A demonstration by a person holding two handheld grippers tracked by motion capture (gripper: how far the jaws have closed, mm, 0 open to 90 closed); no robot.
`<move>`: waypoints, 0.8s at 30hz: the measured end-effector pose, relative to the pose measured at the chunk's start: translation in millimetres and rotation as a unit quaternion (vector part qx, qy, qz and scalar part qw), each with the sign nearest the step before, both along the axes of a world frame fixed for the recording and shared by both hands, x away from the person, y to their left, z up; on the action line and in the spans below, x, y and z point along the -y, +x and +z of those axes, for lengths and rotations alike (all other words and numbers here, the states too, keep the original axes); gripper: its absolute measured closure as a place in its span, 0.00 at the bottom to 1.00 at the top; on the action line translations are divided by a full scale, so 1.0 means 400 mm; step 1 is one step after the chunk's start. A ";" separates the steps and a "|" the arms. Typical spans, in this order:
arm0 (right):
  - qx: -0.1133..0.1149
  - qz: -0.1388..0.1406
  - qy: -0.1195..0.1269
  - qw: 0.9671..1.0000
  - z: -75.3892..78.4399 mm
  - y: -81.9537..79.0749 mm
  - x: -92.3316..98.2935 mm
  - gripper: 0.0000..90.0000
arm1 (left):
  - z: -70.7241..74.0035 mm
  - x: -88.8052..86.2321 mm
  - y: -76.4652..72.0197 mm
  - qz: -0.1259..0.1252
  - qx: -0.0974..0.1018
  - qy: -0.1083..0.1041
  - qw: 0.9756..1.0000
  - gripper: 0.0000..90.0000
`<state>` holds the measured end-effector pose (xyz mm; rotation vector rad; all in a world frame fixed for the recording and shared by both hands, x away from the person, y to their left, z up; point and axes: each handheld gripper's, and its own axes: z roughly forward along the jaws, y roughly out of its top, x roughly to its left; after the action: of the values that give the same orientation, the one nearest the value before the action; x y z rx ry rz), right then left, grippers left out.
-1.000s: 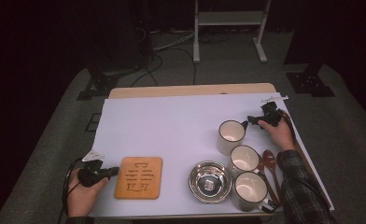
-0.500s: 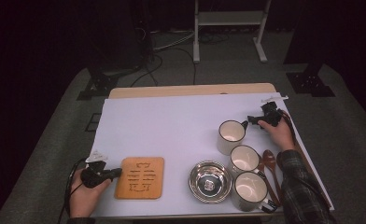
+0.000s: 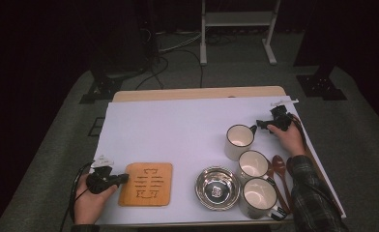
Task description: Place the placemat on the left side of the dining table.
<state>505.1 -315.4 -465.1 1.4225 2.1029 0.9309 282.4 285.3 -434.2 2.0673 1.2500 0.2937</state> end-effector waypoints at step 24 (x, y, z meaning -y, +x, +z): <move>0.000 0.000 0.000 1.000 0.000 0.000 -0.001 0.15 | -0.026 -0.088 0.068 0.090 0.065 0.068 0.991 0.46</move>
<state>505.1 -315.1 -464.9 1.4220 2.1037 0.9297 309.6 320.5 -444.6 2.0145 1.3705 0.6020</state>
